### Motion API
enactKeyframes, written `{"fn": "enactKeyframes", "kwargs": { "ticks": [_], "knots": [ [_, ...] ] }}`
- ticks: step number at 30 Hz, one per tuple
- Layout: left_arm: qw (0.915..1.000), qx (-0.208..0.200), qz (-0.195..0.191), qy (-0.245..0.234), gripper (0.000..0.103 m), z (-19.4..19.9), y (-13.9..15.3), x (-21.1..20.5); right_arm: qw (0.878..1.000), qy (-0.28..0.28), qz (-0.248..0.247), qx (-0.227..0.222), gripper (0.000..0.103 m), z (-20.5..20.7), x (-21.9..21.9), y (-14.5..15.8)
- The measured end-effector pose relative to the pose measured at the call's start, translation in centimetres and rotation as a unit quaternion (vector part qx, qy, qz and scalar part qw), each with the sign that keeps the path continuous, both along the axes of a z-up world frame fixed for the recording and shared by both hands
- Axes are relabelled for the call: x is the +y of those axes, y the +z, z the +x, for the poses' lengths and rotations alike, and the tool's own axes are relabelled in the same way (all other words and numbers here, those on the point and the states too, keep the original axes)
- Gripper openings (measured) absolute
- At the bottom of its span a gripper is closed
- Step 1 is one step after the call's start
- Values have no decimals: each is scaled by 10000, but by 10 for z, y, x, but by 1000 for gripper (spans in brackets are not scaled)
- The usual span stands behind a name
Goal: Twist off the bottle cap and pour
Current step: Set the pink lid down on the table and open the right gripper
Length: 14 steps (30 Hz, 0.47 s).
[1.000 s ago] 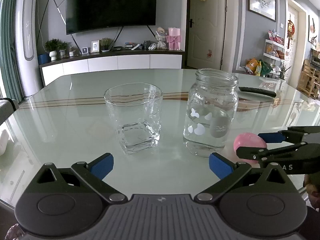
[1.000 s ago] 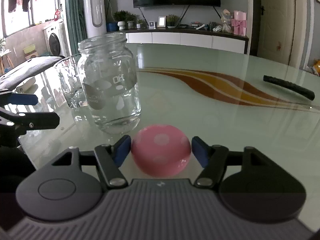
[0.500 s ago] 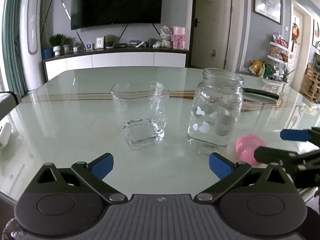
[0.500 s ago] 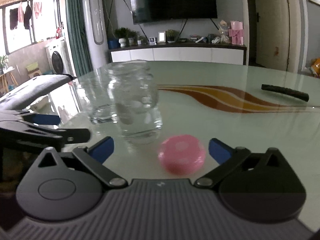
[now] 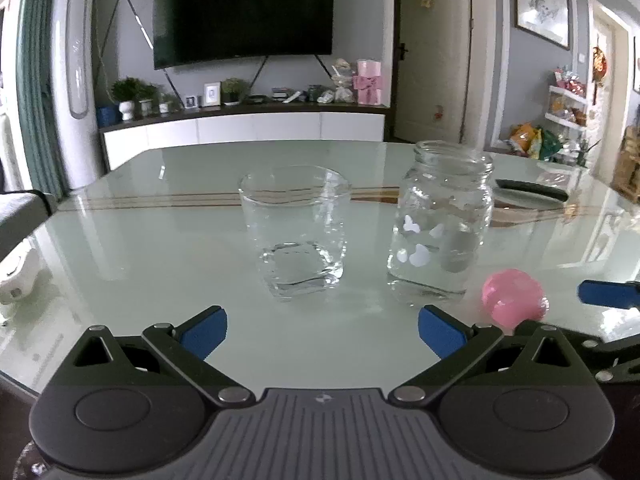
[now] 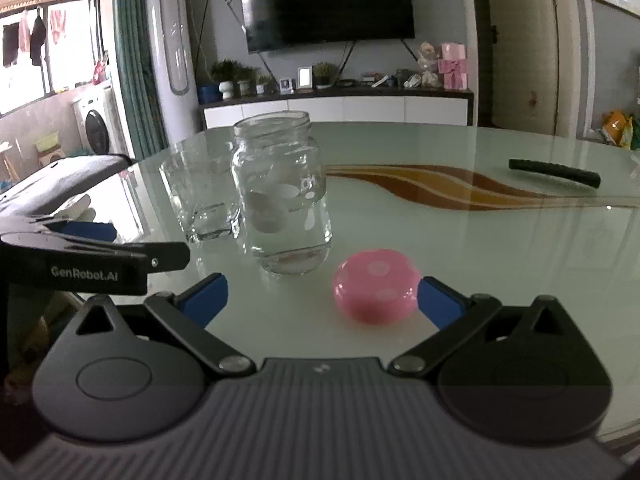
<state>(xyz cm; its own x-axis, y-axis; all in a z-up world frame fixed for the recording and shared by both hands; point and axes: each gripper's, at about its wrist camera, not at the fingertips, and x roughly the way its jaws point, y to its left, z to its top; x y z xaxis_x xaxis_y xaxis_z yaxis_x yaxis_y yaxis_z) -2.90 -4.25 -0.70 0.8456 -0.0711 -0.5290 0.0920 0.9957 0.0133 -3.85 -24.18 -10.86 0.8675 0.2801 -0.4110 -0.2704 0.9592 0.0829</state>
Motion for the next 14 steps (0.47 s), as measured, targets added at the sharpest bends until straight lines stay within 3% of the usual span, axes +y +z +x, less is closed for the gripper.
{"fn": "enactKeyframes", "kwargs": {
  "ticks": [10,14],
  "knots": [
    [9993,-227,-289,4,102,-4,6,12,9998,53,-177,-100,103,-3,10,-2],
    [9989,-120,-447,61,102,0,6,18,9997,58,-223,-120,103,-5,13,-2]
  ]
}}
